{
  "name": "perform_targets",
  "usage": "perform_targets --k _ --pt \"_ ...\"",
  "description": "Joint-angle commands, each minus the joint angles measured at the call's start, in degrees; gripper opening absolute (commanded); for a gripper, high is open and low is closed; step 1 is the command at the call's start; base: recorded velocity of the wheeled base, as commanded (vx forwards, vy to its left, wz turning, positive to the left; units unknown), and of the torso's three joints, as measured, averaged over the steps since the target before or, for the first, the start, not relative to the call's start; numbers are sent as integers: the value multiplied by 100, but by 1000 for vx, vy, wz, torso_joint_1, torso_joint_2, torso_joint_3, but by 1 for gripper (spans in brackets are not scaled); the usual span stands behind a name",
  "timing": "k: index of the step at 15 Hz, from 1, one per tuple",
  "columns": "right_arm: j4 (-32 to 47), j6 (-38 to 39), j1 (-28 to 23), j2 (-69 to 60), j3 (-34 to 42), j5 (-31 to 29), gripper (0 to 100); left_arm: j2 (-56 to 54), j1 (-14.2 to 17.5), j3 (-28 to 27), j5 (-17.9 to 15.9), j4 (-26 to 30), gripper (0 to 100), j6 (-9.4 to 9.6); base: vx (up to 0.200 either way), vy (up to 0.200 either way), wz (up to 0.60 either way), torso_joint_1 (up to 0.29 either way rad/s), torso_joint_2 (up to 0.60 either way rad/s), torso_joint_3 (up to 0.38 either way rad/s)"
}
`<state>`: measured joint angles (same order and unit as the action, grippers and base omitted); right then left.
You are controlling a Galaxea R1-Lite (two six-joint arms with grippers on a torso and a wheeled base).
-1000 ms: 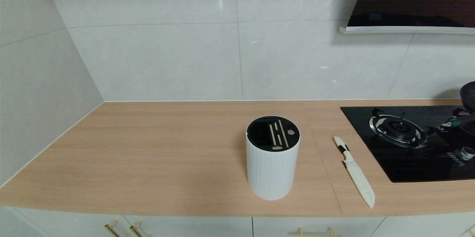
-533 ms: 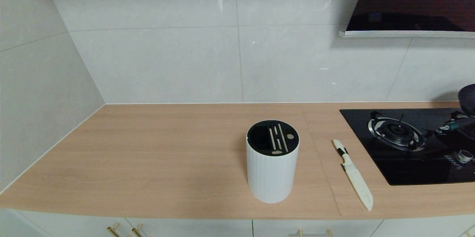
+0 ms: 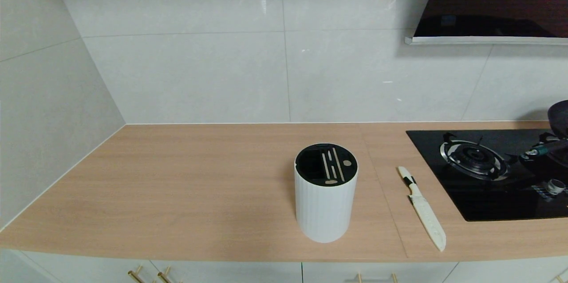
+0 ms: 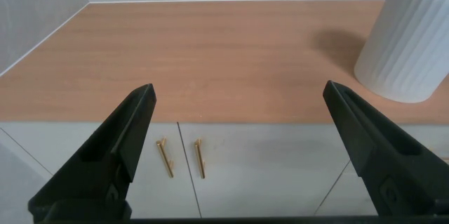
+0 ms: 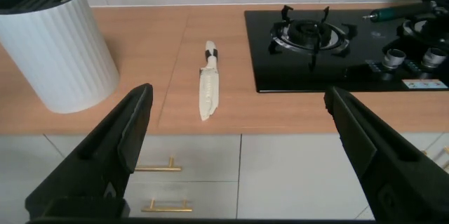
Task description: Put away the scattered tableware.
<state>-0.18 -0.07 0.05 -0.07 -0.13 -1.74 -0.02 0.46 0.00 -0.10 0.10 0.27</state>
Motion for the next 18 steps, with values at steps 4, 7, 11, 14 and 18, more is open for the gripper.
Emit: perform_targets --k 4,7,11,14,18 --pt "-254 535 39 473 -918 34 100 2 6 0 1 -1 100 0 0 0 0 0 0 0" --pt "-263 253 74 1748 -1340 192 100 2 6 0 1 -1 100 0 0 0 0 0 0 0" --pt "-289 262 109 4657 -2342 825 100 2 6 0 1 -1 100 -9 0 0 0 0 0 0" --pt "-368 253 443 6476 -2975 790 100 2 6 0 1 -1 100 0 0 0 0 0 0 0" --pt "-2047 245 584 8867 -3282 596 100 2 6 0 1 -1 100 0 0 0 0 0 0 0"
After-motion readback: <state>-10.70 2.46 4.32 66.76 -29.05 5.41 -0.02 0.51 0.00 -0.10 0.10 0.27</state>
